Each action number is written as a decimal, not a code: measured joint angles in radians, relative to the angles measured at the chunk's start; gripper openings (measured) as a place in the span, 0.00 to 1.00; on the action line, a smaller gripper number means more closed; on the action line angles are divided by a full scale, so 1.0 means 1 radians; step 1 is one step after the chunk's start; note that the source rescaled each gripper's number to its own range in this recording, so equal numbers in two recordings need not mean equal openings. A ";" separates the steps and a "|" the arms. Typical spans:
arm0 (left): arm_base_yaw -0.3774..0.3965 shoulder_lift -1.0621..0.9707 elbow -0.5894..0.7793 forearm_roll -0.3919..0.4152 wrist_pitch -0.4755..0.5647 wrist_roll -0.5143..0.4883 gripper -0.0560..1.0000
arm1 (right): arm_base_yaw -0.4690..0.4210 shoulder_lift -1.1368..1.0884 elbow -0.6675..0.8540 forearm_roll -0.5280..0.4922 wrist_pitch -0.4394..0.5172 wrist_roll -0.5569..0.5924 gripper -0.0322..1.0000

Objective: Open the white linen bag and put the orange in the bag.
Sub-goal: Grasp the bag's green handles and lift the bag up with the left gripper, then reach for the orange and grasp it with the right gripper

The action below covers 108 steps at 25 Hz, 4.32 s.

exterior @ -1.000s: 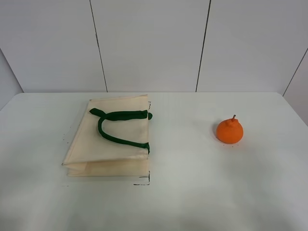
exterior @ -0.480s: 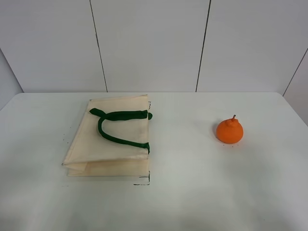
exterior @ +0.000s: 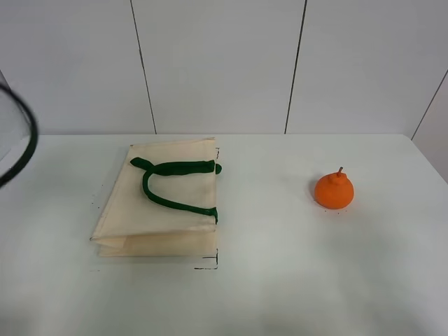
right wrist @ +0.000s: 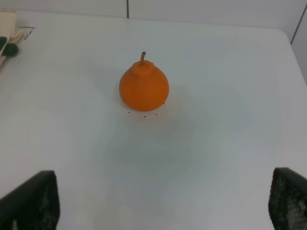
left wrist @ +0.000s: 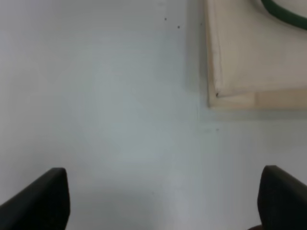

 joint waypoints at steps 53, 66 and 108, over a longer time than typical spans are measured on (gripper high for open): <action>-0.332 1.458 -0.825 -0.031 -0.136 -0.300 0.81 | 0.000 0.000 0.000 0.000 0.000 0.000 1.00; -0.332 1.251 -0.839 0.045 -0.040 -0.256 0.06 | 0.000 0.000 0.000 0.000 0.000 0.000 1.00; -0.332 0.920 -1.184 0.005 0.129 -0.139 0.05 | 0.000 2.009 -0.998 0.057 -0.060 -0.035 1.00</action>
